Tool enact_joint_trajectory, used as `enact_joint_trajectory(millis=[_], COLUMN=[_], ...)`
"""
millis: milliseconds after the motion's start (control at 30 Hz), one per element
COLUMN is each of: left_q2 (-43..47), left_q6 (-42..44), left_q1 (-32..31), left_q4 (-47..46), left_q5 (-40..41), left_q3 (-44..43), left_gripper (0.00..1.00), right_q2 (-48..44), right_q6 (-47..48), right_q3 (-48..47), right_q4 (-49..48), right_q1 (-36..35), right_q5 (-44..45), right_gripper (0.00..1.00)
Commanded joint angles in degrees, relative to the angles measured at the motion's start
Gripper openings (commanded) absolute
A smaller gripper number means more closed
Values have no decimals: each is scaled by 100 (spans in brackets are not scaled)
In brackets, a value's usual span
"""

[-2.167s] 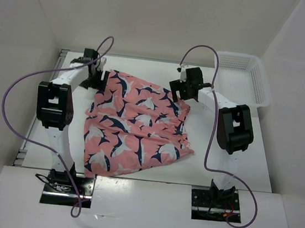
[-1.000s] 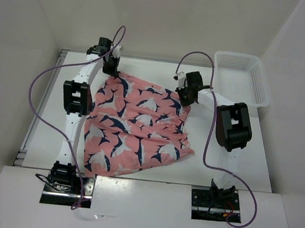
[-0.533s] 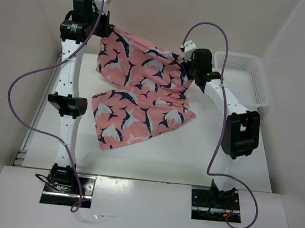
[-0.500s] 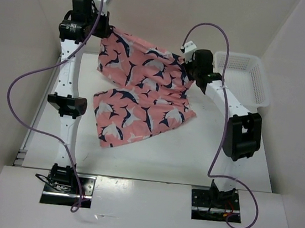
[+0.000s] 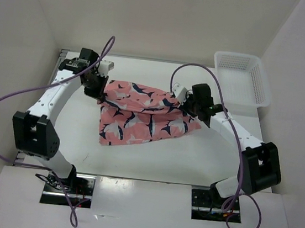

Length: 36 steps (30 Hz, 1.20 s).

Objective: Fold and stack the shorts
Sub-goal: Fold the shorts

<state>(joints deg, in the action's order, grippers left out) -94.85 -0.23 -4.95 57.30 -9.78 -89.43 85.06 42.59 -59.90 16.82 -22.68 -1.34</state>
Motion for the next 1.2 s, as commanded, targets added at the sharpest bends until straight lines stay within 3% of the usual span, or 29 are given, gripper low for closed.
enact_joint_trajectory(millis=[0, 233, 367, 467, 500, 533, 567, 633, 667, 833, 933, 967, 1033, 1100, 1167], left_q2=[616, 1266, 1600, 1733, 1794, 1794, 1794, 1847, 1847, 1847, 1672, 1489, 1286, 1232, 1301], left_q6=[23, 23, 23, 23, 23, 23, 23, 23, 23, 23, 23, 23, 23, 23, 23], left_q1=[-32, 82, -259, -575, -690, -813, -928, -1008, -1008, -771, -656, -656, -656, -656, -656], left_q4=[-746, -466, 8, 640, 1016, 1194, 1335, 1616, 1696, 1619, 715, 495, 370, 143, -156], left_q5=[249, 249, 249, -319, -453, -550, -629, -683, -683, -446, -385, -315, -375, -280, 386], left_q3=[582, 716, 1163, 1366, 1567, 1699, 1840, 2069, 2244, 2360, 2307, 2307, 2307, 2508, 3042], left_gripper=[0, 0, 0, 9, 23, 23, 39, 45, 47, 62, 69, 69, 69, 69, 70], right_q2=[-445, -885, -1035, -1088, -1296, -1412, -1543, -1816, -2096, -2415, -2082, -1959, -1520, -995, -554], right_q6=[522, 1269, 1559, 1787, 1953, 2086, 2252, 2717, 2789, 2326, 1492, 1176, 1085, 893, 708], right_q3=[232, 453, 392, 277, 277, 338, 443, 794, 874, 393, 101, 101, 250, 251, 32], right_q4=[111, 602, 1051, 1665, 1936, 2052, 2167, 2404, 2405, 2405, 2108, 1749, 1352, 921, 727], right_q1=[-70, -70, -70, -70, -70, -70, -149, -263, -264, -264, -876, -1488, -2019, -2477, -2610], right_q5=[-103, -190, -244, -532, -734, -736, -805, -702, -622, -927, -1141, -1036, -736, -814, -928], right_gripper=[0, 0, 0, 0, 28, 28, 69, 82, 100, 100, 100, 100, 100, 92, 86])
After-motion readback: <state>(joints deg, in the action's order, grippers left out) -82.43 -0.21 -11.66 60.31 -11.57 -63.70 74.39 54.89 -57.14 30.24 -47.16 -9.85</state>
